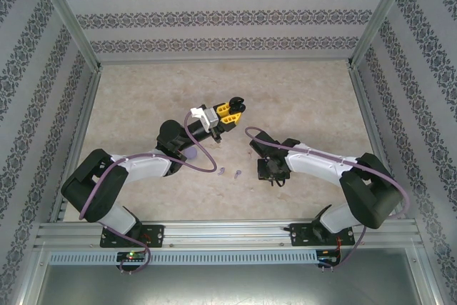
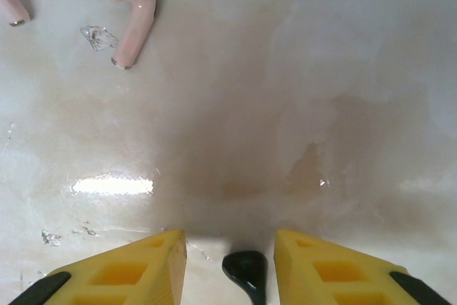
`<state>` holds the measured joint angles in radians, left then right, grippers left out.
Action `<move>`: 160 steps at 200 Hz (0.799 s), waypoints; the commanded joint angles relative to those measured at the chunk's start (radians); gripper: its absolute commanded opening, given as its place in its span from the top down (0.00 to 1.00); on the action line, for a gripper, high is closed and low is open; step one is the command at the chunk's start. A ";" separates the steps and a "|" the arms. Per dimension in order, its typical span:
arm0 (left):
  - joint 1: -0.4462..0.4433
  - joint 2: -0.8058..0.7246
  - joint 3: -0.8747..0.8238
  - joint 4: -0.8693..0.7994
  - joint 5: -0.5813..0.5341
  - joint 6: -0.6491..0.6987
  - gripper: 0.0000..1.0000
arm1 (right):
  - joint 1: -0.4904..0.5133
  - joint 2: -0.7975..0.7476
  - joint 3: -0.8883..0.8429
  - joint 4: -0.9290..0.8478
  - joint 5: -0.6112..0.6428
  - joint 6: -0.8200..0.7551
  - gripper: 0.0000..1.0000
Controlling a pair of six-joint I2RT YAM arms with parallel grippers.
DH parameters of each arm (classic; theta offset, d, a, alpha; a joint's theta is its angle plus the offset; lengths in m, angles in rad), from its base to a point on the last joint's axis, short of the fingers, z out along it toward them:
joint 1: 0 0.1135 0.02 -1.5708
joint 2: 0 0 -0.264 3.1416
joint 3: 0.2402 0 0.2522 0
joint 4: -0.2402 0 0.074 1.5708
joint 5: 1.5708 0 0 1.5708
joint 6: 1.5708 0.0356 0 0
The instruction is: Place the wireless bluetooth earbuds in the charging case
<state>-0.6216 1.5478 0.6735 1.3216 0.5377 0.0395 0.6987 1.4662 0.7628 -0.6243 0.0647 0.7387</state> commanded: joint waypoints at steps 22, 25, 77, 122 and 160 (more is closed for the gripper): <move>0.004 0.012 0.013 0.048 0.001 -0.027 1.00 | 0.022 0.014 -0.017 -0.020 0.022 0.024 0.62; 0.005 0.012 0.012 0.047 0.001 -0.027 1.00 | 0.022 0.016 -0.016 -0.020 0.021 0.024 0.62; 0.005 0.011 0.011 0.046 -0.001 -0.026 1.00 | 0.041 0.037 -0.017 -0.021 0.025 0.031 0.63; 0.004 0.012 0.012 0.048 -0.002 -0.027 1.00 | 0.046 0.037 -0.035 -0.019 0.032 0.038 0.64; 0.005 0.011 0.010 0.046 -0.002 -0.029 1.00 | 0.047 0.044 -0.046 -0.012 0.033 0.038 0.66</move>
<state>-0.6216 1.5536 0.6735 1.3216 0.5377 0.0231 0.7315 1.4940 0.7460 -0.6205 0.0708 0.7612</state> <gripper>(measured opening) 0.196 0.350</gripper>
